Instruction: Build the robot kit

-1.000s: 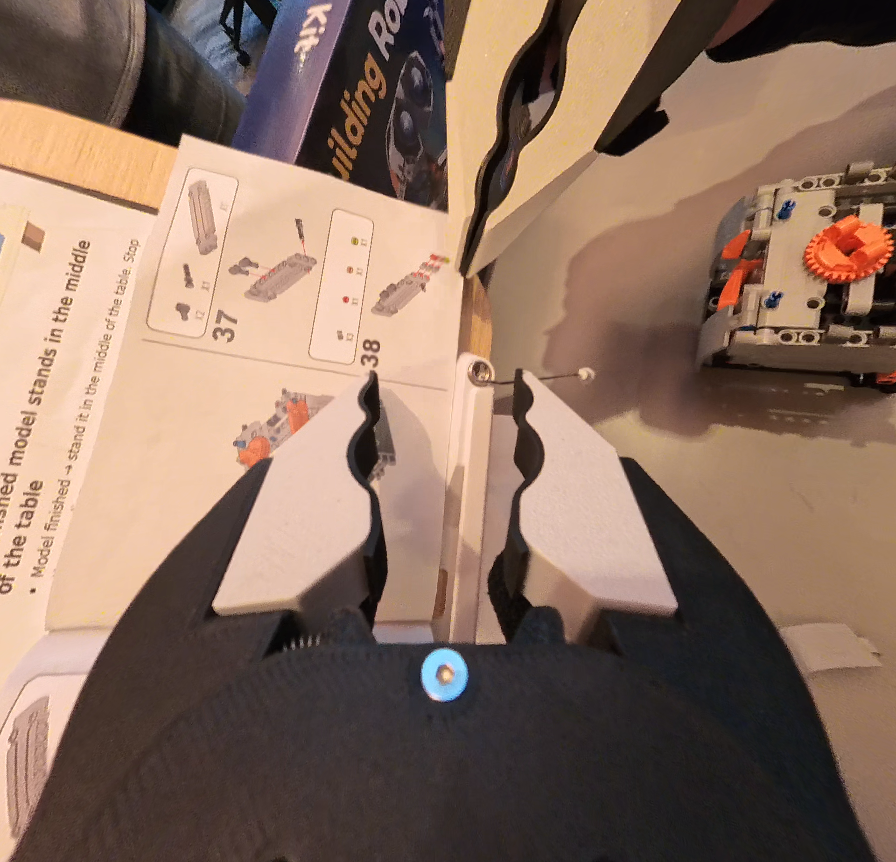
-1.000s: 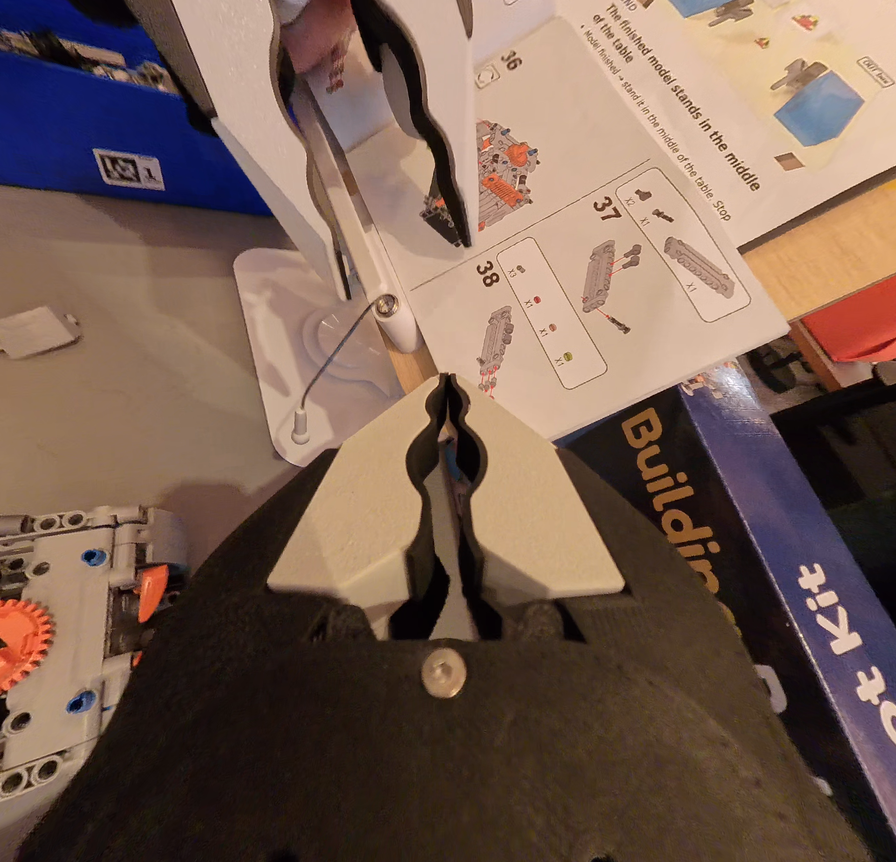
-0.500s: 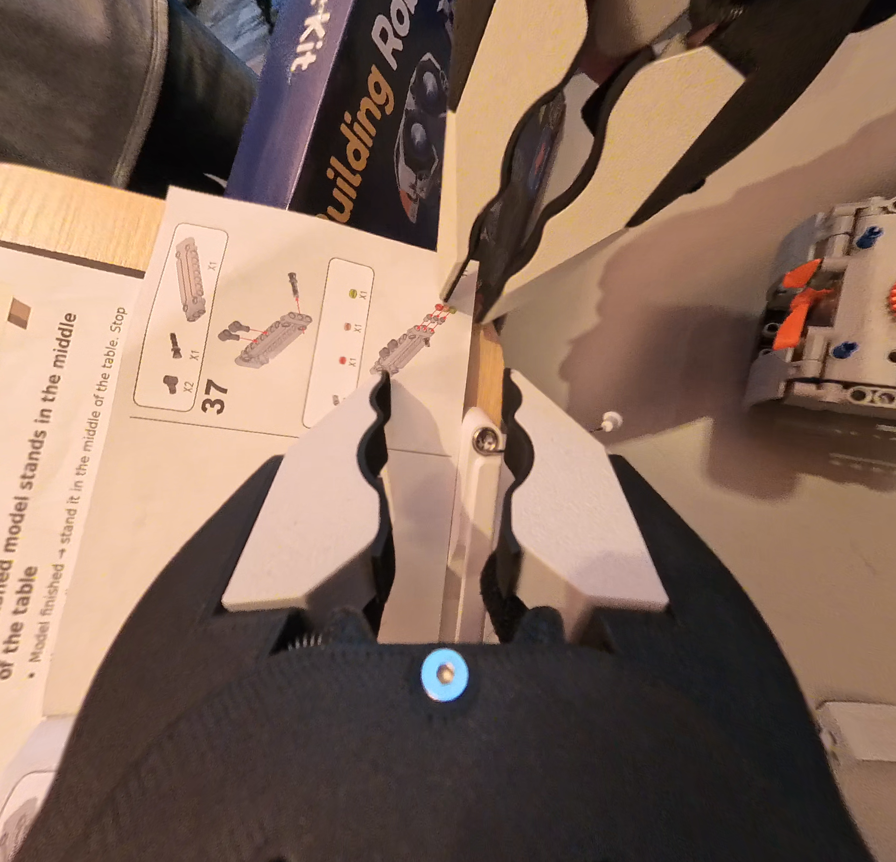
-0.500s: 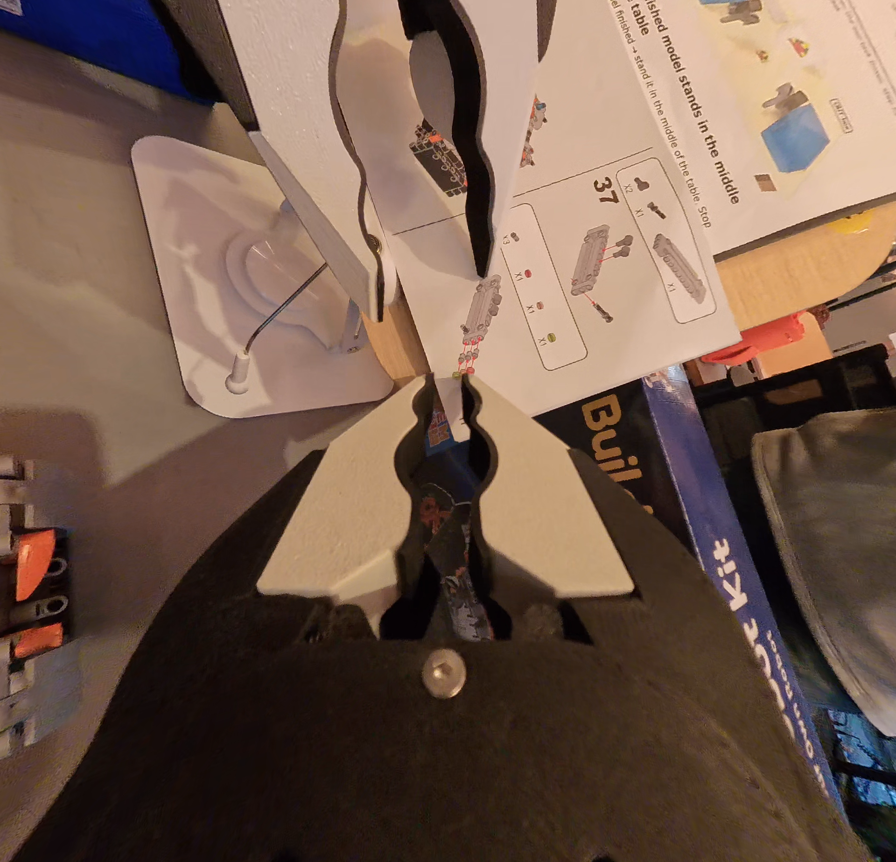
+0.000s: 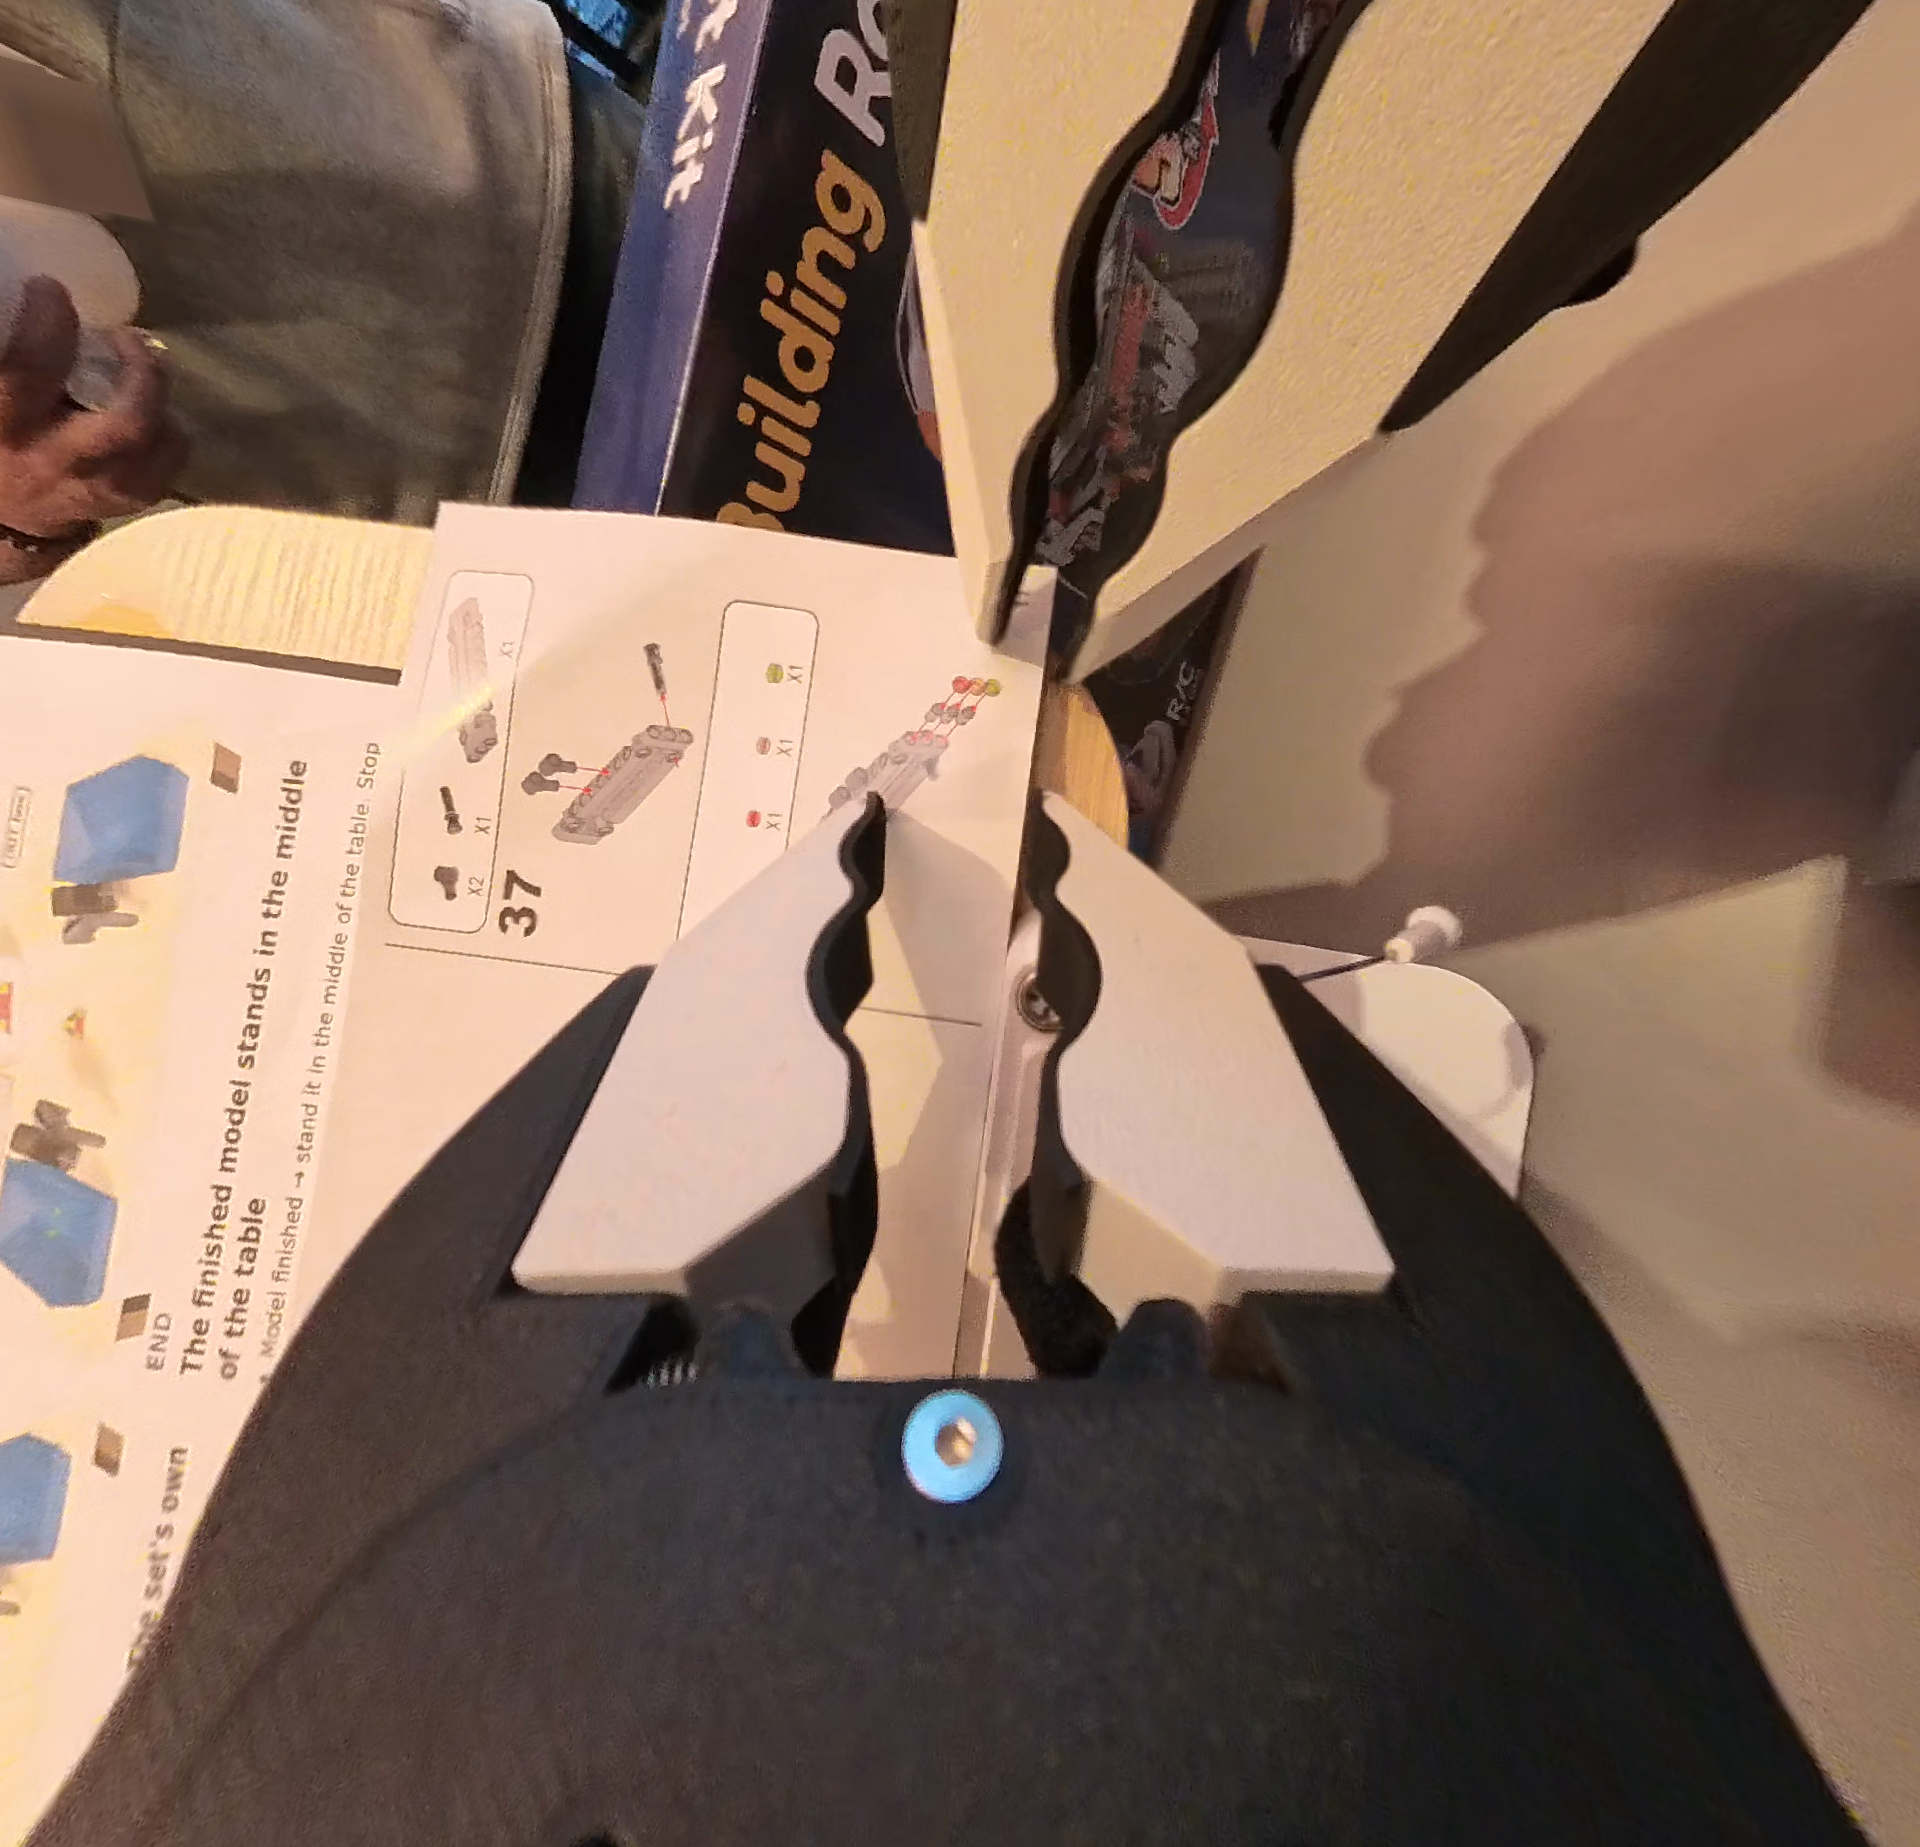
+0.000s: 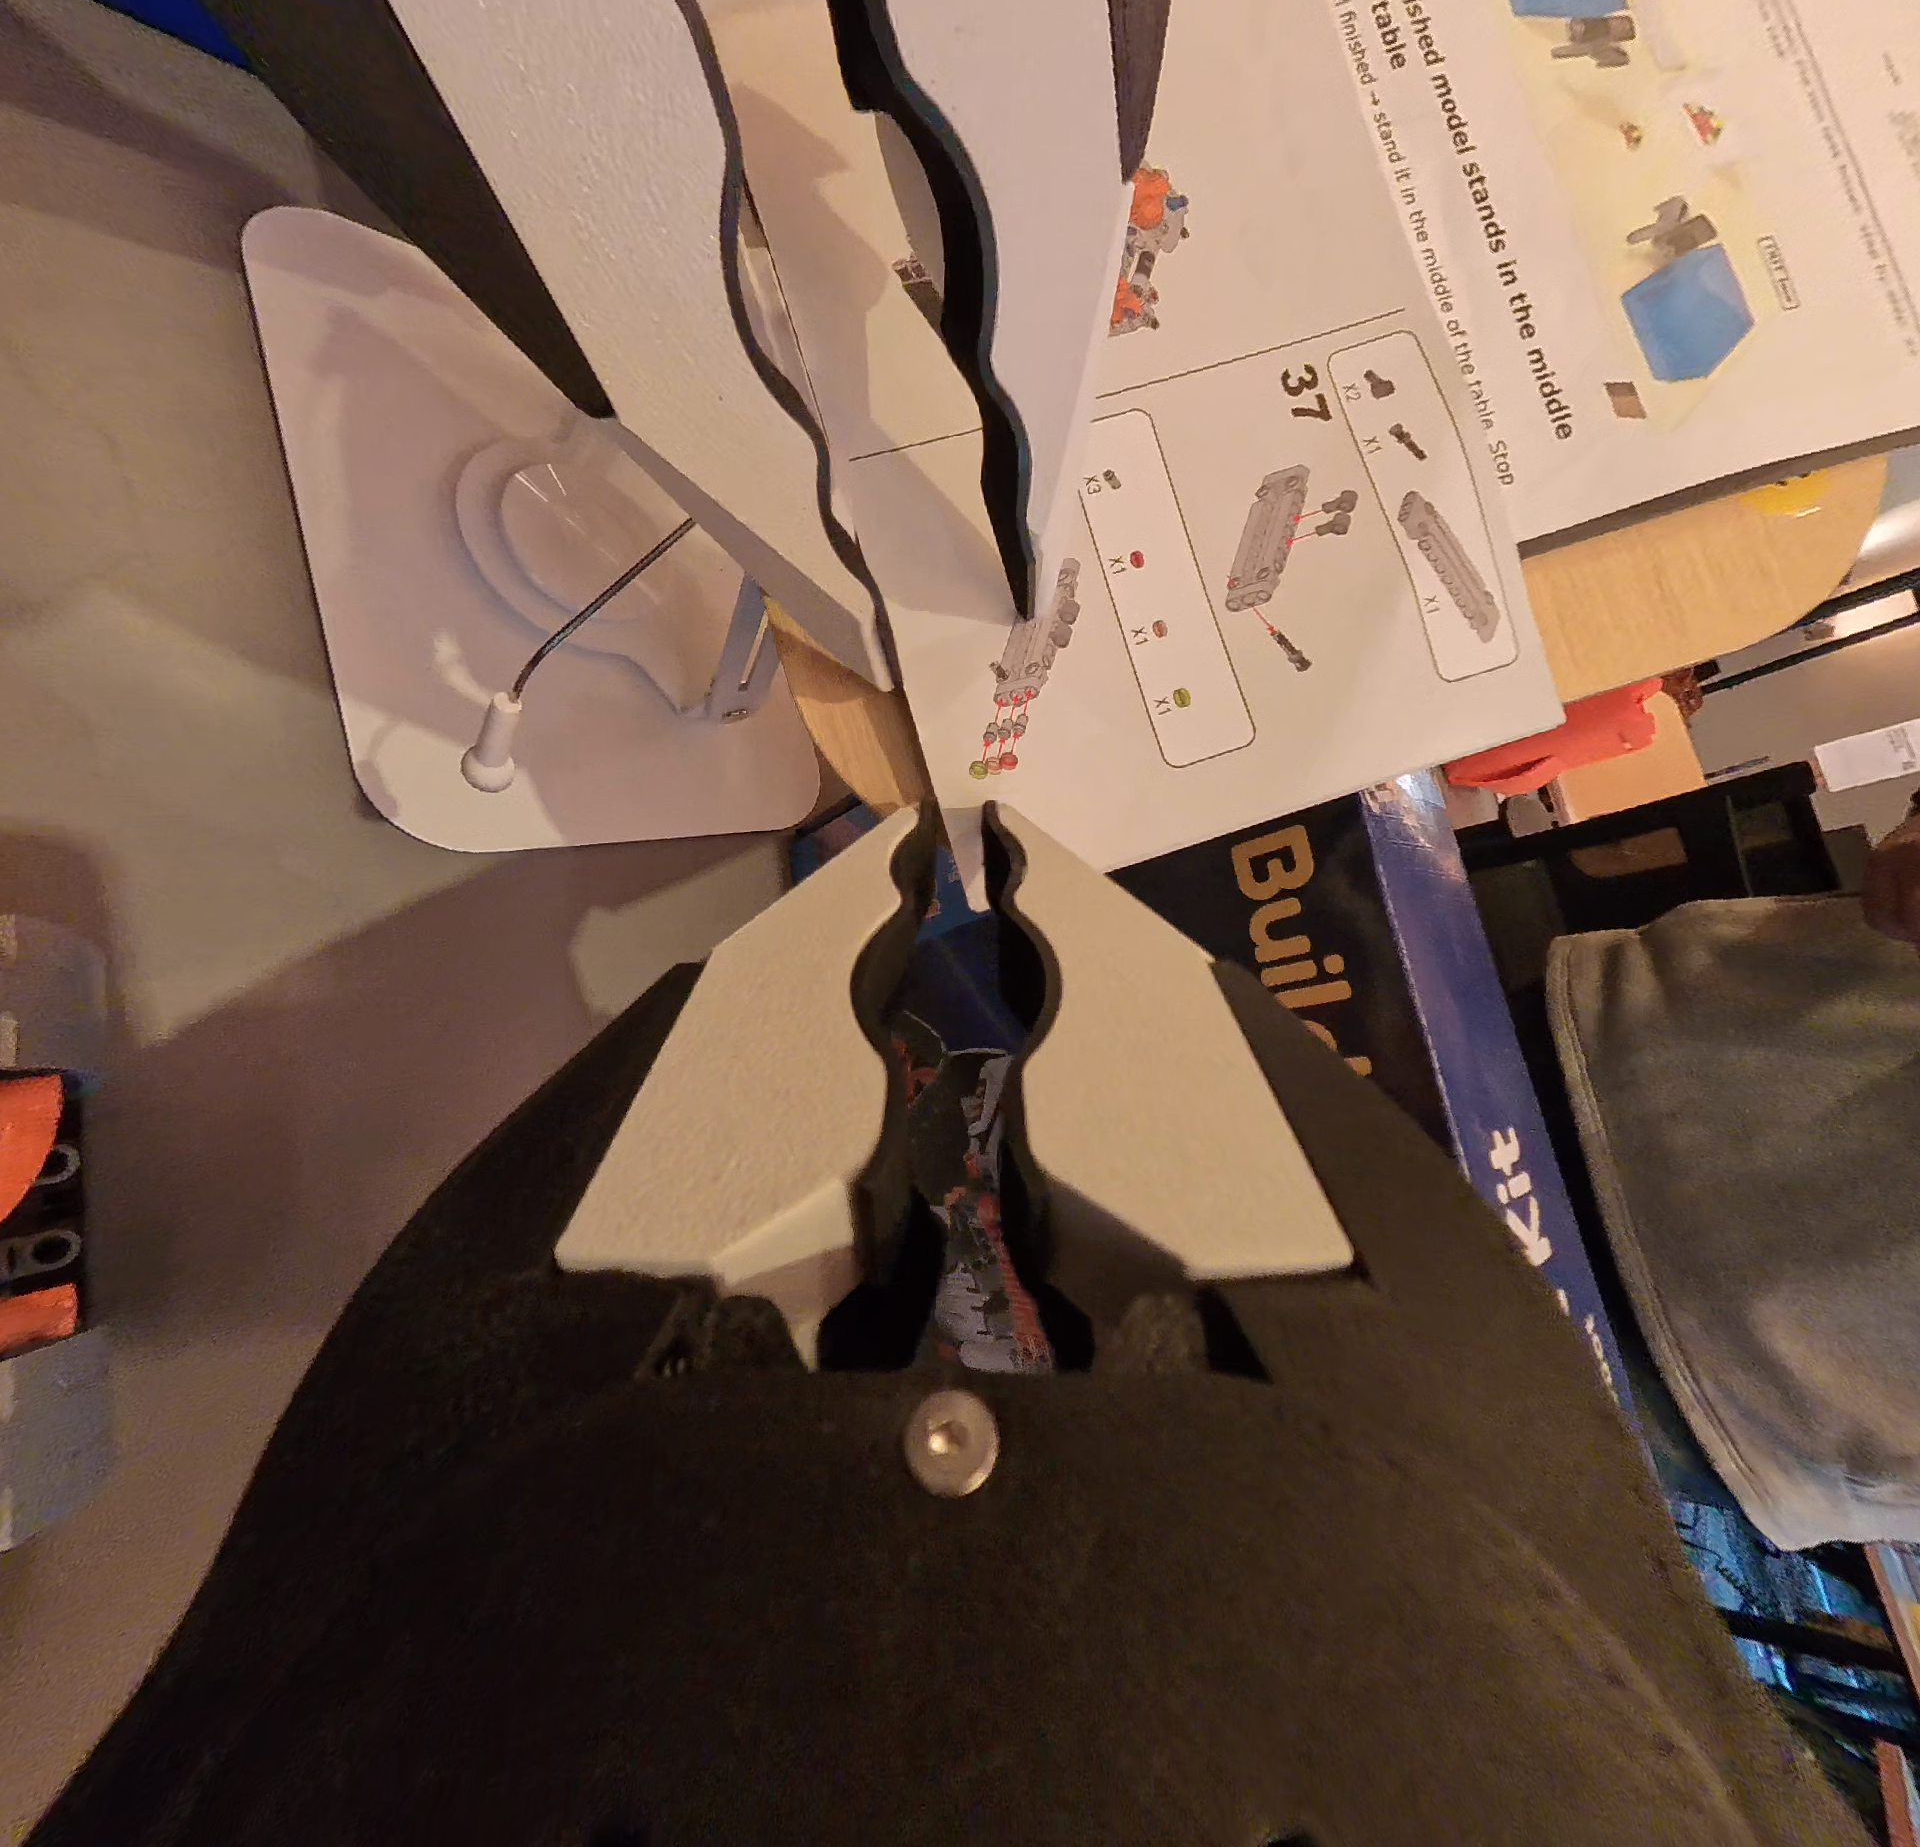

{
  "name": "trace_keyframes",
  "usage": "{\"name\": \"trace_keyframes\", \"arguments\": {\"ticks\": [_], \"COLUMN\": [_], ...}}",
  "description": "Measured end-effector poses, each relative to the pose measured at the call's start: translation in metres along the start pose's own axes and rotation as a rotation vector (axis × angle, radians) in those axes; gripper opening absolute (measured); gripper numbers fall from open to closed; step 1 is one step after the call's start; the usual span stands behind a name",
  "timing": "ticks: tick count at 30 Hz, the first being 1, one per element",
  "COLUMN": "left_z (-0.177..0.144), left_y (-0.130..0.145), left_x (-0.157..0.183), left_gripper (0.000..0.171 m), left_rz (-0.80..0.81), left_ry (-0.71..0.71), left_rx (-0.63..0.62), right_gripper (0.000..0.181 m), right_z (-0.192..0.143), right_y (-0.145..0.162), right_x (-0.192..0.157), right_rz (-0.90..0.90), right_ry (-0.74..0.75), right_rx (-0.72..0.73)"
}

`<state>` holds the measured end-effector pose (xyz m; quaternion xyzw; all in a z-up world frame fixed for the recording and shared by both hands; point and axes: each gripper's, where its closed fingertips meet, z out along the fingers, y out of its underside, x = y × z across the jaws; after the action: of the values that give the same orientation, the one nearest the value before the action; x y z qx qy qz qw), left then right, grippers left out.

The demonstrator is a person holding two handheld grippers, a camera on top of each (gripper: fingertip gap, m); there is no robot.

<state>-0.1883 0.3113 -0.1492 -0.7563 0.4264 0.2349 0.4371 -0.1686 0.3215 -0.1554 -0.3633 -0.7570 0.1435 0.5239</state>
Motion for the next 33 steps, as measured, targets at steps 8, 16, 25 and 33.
{"name": "trace_keyframes", "arguments": {"ticks": [8,16,25,33], "left_z": [0.000,-0.001,-0.004,-0.003], "left_y": [-0.001,-0.005,-0.006,-0.005], "left_x": [0.002,0.007,0.008,0.010], "left_gripper": [0.017,0.002,0.000,0.000], "left_rz": [-0.028,-0.065,-0.172,-0.196], "left_ry": [0.015,0.055,0.163,0.223], "left_rx": [0.036,0.069,0.107,0.092], "right_gripper": [0.000,0.002,0.006,0.005], "right_z": [-0.001,-0.013,-0.010,-0.008], "right_y": [0.000,-0.003,0.003,0.004], "right_x": [-0.001,0.007,0.009,0.007], "right_rz": [0.043,0.100,0.131,0.132], "right_ry": [-0.017,-0.030,-0.033,-0.038], "right_rx": [0.039,0.088,0.081,0.080]}}
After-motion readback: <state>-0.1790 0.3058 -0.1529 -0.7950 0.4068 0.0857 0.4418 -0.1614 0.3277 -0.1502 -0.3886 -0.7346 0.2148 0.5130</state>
